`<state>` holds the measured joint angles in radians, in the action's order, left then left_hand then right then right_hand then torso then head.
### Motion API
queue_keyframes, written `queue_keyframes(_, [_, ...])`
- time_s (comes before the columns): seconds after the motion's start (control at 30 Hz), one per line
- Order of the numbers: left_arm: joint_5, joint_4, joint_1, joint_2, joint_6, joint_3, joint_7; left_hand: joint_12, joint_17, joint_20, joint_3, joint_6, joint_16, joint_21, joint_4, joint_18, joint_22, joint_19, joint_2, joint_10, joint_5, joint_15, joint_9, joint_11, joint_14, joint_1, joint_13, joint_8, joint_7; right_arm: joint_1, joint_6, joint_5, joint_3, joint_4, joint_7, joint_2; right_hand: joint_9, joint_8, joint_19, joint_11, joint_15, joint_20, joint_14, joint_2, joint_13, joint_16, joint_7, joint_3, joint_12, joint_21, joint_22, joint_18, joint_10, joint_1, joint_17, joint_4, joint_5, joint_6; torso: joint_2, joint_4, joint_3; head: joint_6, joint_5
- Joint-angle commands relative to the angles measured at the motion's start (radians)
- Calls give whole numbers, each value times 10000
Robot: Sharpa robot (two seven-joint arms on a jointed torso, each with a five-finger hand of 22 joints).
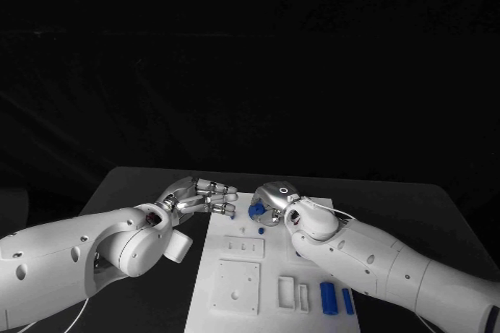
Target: Assemble the parts on the task board
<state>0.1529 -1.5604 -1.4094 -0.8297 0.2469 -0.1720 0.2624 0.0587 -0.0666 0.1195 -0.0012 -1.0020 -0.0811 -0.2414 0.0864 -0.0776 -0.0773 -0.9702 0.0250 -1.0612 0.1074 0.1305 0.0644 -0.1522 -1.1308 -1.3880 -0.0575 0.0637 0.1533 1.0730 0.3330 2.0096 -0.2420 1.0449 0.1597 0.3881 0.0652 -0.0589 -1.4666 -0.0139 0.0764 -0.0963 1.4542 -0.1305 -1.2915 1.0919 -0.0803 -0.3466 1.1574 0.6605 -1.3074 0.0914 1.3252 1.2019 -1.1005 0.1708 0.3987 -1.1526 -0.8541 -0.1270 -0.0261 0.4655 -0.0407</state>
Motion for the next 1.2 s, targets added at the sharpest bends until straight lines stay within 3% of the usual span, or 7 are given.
queue_keyframes(0.03, [31,-17,-40,26,-168,6,22,4,11,-10,-6,53,46,-11,-15,-2,13,45,-41,55,34,14,4,23,44,13,-16,-15,16,-40,-69,205,23,-178,139,24,-6,-30,-494,17,54,-67,-42,63,99,-85,-18,15,-166,-96,-185,-33,-143,45,38,-66,-105,141,-1,11,-5,-23,-17])
queue_keyframes(0.3, [33,-10,-40,36,-176,5,12,4,11,-10,-6,53,46,-11,-15,-2,13,45,-41,55,34,14,4,23,44,13,-16,-15,16,-39,146,51,24,-310,15,-55,-29,-29,-486,79,-29,12,-63,-59,1141,-286,-232,271,-1343,-349,-111,74,-696,16,151,-166,-398,1049,0,-16,-14,-14,-38])
queue_keyframes(0.5, [35,-8,-40,34,-191,5,-7,4,11,-4,-11,66,45,-15,-12,-4,14,49,-51,81,31,16,4,15,48,18,-16,-16,22,-38,221,-98,26,-407,-81,-84,-29,-32,-485,108,-51,46,-72,1,1748,-369,-270,717,-1729,-404,-134,119,-948,45,171,-314,-563,1264,0,5,-17,-15,-7])
queue_keyframes(0.93, [65,-37,-41,-2,-203,5,-25,4,11,-4,-11,66,45,-15,-12,-4,14,49,-51,81,31,16,4,15,48,18,-16,-16,22,-39,-3,-430,28,-404,-207,0,-29,-29,-493,97,-43,45,-68,51,2266,-440,-249,1135,-1868,-520,-152,122,-1110,68,189,-475,-587,1158,0,12,-7,16,13])
queue_keyframes(1.2, [86,-19,-40,-4,-209,5,-18,4,11,-4,-11,66,45,-15,-12,-4,14,49,-51,81,31,16,4,15,48,18,-16,-16,22,-72,74,-538,28,-298,-239,106,-28,-30,-492,83,-33,36,-73,71,2418,-476,-228,1086,-1987,-560,-146,127,-1158,47,213,-495,-537,1084,-2,32,-5,19,-1])
